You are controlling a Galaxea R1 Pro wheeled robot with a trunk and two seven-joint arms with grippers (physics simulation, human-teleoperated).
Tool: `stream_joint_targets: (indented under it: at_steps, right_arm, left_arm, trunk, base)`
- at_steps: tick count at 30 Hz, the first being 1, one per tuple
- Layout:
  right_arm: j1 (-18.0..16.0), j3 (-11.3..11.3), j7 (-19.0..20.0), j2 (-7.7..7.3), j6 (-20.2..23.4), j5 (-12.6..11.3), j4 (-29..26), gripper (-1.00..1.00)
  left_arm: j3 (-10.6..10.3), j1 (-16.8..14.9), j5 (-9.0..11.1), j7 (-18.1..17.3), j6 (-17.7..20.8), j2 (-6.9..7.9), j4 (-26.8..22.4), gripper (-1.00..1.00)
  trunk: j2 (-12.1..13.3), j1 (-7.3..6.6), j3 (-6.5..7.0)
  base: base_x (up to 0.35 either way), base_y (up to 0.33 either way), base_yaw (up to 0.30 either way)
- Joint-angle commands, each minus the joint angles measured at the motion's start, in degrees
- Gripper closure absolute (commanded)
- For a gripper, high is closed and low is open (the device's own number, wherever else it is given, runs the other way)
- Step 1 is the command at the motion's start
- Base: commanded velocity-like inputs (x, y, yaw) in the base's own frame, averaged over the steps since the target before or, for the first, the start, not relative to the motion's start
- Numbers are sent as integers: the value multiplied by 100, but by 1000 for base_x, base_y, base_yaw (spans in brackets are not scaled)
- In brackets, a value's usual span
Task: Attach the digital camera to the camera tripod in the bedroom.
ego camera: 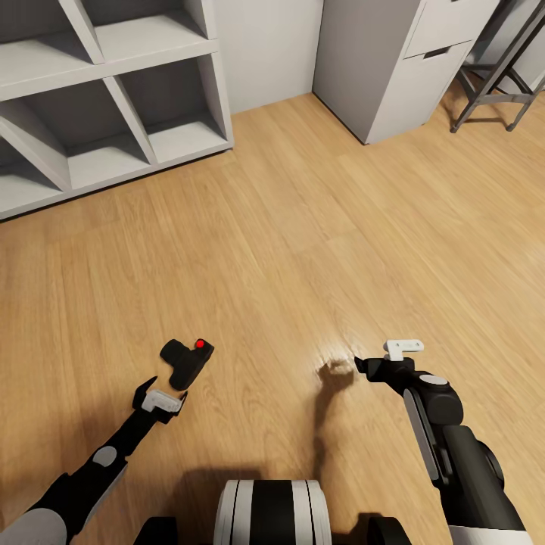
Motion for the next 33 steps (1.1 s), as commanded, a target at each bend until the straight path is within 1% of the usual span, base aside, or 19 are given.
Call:
stream_joint_targets:
  at_steps: [1, 9, 13, 15, 17, 21, 25, 33]
  right_arm:
    - [-2, -7, 53, 0, 27, 39, -7, -100]
    - [-2, -7, 56, 0, 27, 39, -7, -100]
    - [-2, -7, 59, 0, 27, 40, -8, -100]
    - [-2, -7, 58, 0, 27, 40, -8, -100]
    - [-2, -7, 55, 0, 27, 40, -8, -100]
    - [-2, -7, 56, 0, 27, 40, -7, -100]
    - [-2, -7, 62, 0, 27, 40, -7, -100]
    - [-2, -7, 61, 0, 27, 40, -5, -100]
  left_arm:
    - [-20, -6, 7, 2, -17, 2, 7, -100]
    - [-20, -17, 10, 2, -17, -9, 17, -100]
    - [-22, -141, 14, 2, -12, -21, 155, -100]
    - [-26, -304, -4, 2, -15, -88, 406, -100]
    - [-31, -391, -16, 2, -16, -154, 561, -100]
    - [-35, -471, -26, 2, -17, -254, 684, -100]
    - [-37, -495, -28, 2, -17, -284, 712, -100]
    - [-37, -520, -21, 2, -17, -297, 772, -100]
  trunk:
    - [-1, -1, -3]
    - [-1, -1, -3]
    - [-1, -1, -3]
    - [-1, -1, -3]
    - [-1, -1, -3]
    - [-1, -1, -3]
    - [-1, -1, -3]
    - [-1, -1, -3]
  base:
    - [0, 0, 0]
    - [0, 0, 0]
    - [0, 0, 0]
    - [0, 0, 0]
    - [0, 0, 0]
    - [0, 0, 0]
    - [0, 0, 0]
    - [0, 0, 0]
